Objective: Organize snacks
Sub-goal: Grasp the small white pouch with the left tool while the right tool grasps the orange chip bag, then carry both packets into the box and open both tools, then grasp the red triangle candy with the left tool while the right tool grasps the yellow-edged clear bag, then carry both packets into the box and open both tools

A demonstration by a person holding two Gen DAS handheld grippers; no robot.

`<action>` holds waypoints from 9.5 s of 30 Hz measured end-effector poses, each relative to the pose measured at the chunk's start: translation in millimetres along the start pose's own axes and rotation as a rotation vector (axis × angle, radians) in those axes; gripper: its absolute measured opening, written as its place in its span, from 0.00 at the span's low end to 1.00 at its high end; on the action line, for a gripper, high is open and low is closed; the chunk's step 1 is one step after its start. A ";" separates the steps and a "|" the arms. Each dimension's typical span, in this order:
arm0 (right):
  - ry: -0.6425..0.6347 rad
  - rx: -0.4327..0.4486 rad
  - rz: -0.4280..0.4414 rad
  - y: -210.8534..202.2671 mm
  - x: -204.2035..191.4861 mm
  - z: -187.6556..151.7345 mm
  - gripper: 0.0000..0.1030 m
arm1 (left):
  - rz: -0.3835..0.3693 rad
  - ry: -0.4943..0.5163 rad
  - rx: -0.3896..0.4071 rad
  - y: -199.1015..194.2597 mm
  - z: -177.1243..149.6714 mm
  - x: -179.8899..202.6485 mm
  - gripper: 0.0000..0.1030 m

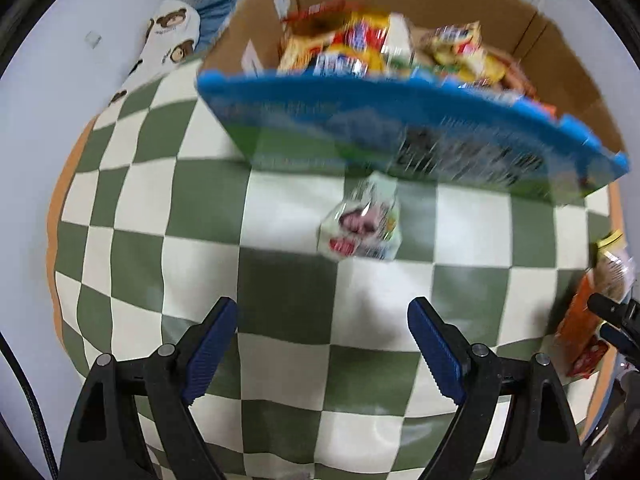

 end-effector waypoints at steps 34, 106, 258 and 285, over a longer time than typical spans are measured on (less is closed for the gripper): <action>-0.182 -0.030 -0.103 47.3 -27.3 -1.0 0.59 | -0.048 0.072 -0.064 78.4 57.2 26.6 0.51; -0.457 -0.045 0.034 -12.7 -247.9 154.2 0.85 | -0.209 0.053 -0.175 21.9 220.7 55.2 0.81; -0.463 0.023 0.294 -109.4 -98.7 29.1 0.38 | -0.347 0.007 -0.009 -99.9 43.7 54.0 0.42; -0.474 -0.091 -0.013 -14.3 -286.7 242.1 0.84 | -0.164 0.034 -0.170 21.6 288.9 33.5 0.73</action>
Point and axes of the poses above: each gripper's, at about its wrist camera, not at the fingertips, and y roughly the way its jaws point, x to its right, z to its top, the point moved 2 cm from there along y, roughly the way its jaws point, and after that the axes turned 1 degree about x, right-handed, at the moved point
